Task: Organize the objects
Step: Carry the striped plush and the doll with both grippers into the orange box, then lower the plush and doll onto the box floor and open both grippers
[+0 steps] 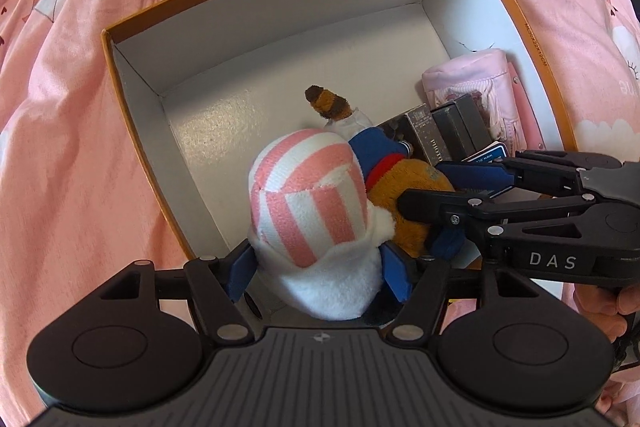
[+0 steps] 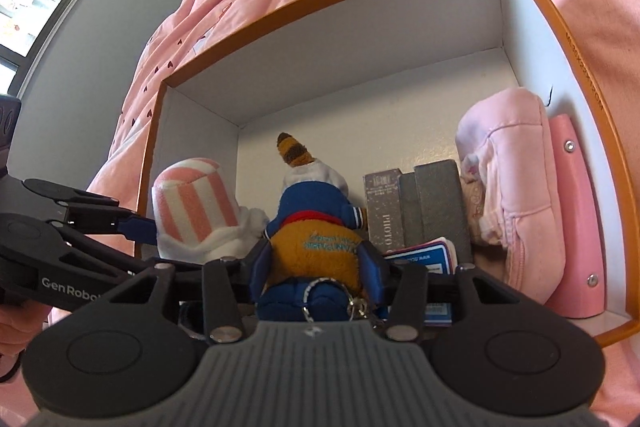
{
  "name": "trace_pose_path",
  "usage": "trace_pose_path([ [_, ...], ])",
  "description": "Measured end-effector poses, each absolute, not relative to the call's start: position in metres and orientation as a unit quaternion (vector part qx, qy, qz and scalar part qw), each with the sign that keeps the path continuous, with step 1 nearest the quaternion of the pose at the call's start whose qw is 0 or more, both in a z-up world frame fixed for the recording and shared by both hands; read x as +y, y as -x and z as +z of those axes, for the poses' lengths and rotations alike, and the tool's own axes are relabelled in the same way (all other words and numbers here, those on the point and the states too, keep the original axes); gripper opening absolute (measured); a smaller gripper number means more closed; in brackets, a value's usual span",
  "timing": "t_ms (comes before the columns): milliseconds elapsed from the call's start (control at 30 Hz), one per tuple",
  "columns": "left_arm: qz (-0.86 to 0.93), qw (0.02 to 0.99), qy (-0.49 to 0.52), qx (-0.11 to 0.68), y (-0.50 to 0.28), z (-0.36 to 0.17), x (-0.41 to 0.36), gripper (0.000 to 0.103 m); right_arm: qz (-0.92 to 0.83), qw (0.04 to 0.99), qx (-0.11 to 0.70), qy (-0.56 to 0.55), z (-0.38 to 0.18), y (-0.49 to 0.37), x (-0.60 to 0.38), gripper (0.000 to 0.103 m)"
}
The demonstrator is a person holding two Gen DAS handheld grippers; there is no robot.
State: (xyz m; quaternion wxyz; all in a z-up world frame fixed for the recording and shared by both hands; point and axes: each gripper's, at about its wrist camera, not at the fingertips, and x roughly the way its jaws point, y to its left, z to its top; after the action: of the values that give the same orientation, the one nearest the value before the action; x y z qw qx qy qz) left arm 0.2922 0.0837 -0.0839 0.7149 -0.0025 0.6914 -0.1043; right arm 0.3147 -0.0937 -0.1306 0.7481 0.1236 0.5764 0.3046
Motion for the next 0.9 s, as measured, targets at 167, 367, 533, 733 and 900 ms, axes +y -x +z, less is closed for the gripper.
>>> trace_pose_path([
  [167, -0.113, 0.720, -0.026, 0.684, -0.288, -0.083, 0.080, 0.079, 0.308, 0.752, 0.572, -0.112, -0.125, -0.314, -0.093, 0.053],
  [367, -0.110, 0.725, -0.044, 0.678, -0.285, -0.079, 0.075, 0.077, 0.322, 0.761, 0.554, -0.101, -0.110, -0.311, -0.093, 0.055],
  [533, -0.099, 0.751, -0.045, 0.651, -0.279, -0.065, 0.074, 0.055, 0.333, 0.774, 0.536, -0.058, -0.100, -0.306, -0.089, 0.035],
  [733, -0.108, 0.785, -0.090, 0.604, -0.263, -0.068, 0.056, 0.045, 0.339, 0.773, 0.536, -0.013, -0.105, -0.301, -0.084, 0.023],
  [900, -0.094, 0.796, -0.080, 0.593, -0.265, -0.079, 0.058, 0.052, 0.346, 0.768, 0.539, -0.003, -0.110, -0.298, -0.083, 0.024],
])
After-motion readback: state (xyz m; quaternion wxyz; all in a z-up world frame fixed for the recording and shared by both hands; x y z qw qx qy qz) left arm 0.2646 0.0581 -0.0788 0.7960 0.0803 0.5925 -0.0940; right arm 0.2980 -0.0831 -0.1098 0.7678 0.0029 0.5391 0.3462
